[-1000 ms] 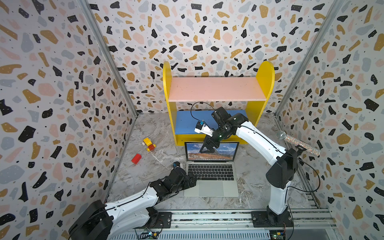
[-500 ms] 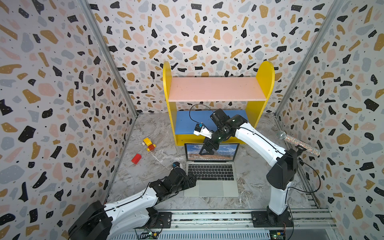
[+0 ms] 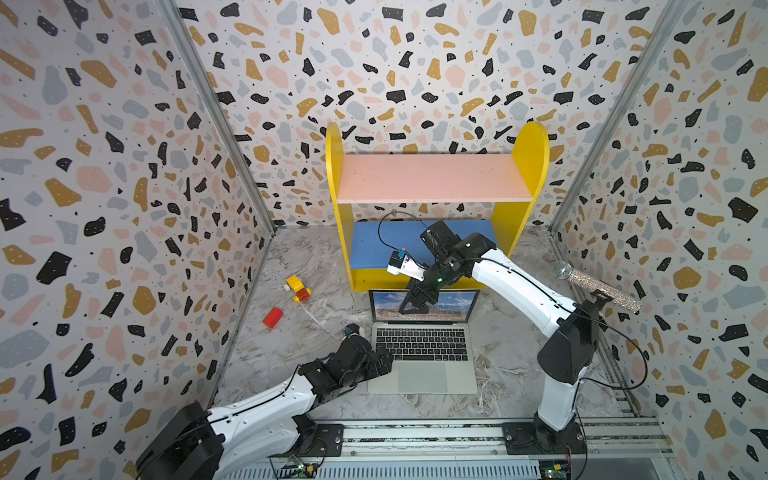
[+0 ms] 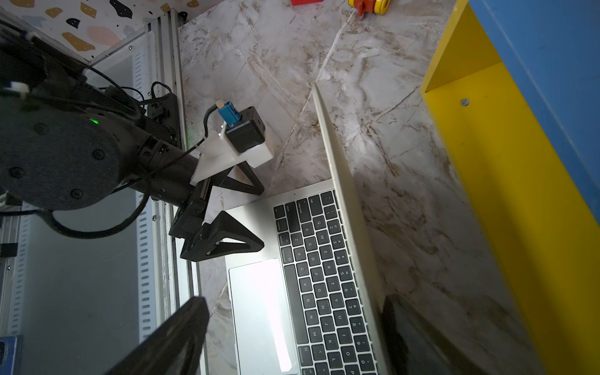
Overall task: Close the laptop lid and set it aside
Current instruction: Close the lid of the laptop.
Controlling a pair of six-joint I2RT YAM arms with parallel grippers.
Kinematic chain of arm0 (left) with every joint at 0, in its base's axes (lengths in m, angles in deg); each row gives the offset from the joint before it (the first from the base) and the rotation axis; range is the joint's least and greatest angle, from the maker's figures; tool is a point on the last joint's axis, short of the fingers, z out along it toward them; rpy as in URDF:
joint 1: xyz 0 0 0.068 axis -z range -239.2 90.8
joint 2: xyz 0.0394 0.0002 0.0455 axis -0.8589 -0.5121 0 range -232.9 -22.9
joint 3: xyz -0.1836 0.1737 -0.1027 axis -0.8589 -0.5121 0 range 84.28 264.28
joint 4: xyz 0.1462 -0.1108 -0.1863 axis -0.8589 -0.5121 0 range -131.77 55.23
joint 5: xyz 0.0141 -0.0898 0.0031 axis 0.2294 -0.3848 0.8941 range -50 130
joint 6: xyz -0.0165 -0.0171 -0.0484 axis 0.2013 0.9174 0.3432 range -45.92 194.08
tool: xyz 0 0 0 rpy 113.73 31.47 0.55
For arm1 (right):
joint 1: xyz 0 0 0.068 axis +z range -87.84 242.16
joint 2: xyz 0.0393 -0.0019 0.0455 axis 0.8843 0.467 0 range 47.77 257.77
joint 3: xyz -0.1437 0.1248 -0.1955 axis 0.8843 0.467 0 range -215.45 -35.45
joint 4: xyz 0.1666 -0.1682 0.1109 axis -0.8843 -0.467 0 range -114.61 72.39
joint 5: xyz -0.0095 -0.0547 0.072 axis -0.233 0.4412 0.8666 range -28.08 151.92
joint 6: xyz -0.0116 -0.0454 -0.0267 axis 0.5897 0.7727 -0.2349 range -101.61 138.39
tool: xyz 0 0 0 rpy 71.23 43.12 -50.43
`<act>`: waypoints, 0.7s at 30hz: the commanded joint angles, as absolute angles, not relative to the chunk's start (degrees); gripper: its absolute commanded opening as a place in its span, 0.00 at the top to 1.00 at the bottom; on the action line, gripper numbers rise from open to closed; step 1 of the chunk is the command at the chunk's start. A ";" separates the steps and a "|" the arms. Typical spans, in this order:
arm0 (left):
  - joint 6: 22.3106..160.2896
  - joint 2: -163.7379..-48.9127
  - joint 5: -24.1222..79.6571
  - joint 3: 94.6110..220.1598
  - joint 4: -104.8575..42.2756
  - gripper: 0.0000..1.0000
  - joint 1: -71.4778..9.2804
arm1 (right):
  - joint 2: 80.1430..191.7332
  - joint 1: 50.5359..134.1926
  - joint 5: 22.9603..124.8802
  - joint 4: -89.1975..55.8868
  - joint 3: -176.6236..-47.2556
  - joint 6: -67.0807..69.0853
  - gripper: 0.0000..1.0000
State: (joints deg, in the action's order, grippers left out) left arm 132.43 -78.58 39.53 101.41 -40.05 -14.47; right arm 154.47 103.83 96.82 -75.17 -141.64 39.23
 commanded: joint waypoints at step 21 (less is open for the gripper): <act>133.49 -73.37 41.72 99.77 -49.86 0.00 -14.28 | 148.69 106.63 97.88 -78.09 -136.96 38.43 0.11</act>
State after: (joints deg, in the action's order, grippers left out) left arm 133.28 -74.27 40.58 101.03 -45.82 -14.45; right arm 151.43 105.30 95.81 -73.31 -137.60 39.18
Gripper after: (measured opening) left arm 0.996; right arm 0.893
